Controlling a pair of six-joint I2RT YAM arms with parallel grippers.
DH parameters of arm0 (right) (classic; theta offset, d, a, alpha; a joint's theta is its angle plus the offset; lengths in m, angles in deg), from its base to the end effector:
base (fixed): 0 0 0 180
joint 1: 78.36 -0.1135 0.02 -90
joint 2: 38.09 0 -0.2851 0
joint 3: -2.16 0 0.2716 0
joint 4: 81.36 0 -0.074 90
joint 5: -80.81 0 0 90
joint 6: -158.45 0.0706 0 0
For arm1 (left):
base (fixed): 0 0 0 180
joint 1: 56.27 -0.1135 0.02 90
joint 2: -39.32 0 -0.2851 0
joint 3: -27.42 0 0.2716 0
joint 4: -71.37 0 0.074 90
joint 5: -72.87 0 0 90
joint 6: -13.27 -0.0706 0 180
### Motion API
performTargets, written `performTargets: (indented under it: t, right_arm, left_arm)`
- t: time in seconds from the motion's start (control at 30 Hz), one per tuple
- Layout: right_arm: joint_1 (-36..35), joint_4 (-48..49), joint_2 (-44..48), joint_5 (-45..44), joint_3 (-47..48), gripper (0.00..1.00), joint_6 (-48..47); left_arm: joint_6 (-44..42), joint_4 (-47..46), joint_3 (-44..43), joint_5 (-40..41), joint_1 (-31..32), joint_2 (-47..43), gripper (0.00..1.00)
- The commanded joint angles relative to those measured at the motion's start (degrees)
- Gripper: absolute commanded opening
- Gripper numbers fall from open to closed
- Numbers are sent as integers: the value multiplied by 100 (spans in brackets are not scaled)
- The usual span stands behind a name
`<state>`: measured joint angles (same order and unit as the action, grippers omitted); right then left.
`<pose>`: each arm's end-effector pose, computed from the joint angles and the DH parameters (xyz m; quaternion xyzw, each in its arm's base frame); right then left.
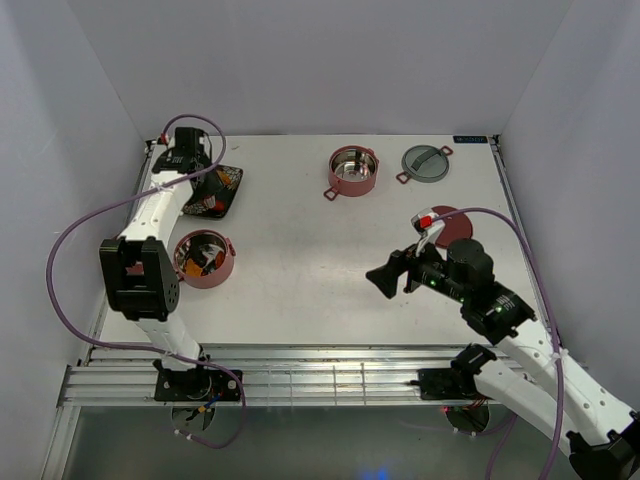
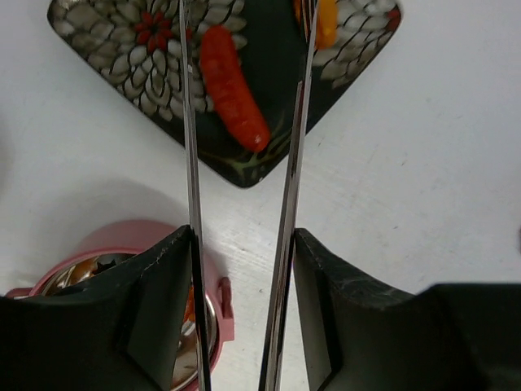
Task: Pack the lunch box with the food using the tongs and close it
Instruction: Pick up the fake food from the plate.
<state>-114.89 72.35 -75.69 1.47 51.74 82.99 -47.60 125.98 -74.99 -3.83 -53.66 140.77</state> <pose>0.1519 0.1288 0.3084 -0.2059 0.7610 0.3295 0.5196 0.4330 -0.0035 0.2825 -0.2516 0.9103 0.0211 0.3281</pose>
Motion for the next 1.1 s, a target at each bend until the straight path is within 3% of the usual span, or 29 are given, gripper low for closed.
performTargets:
  t: [0.0,0.27,1.07]
  right_arm:
    - [-29,200,-54,-37,71,90,-13]
    - [-38,183,-54,-90,106,90,-22]
    - [-38,77,7,-195,159,90,-48]
  left_arm:
    - [-47,8,376,111,11,-617,61]
    - [102,-264,1309,-170,11,-1277,62]
    - [234,-414,1248,-644,3,-679,50]
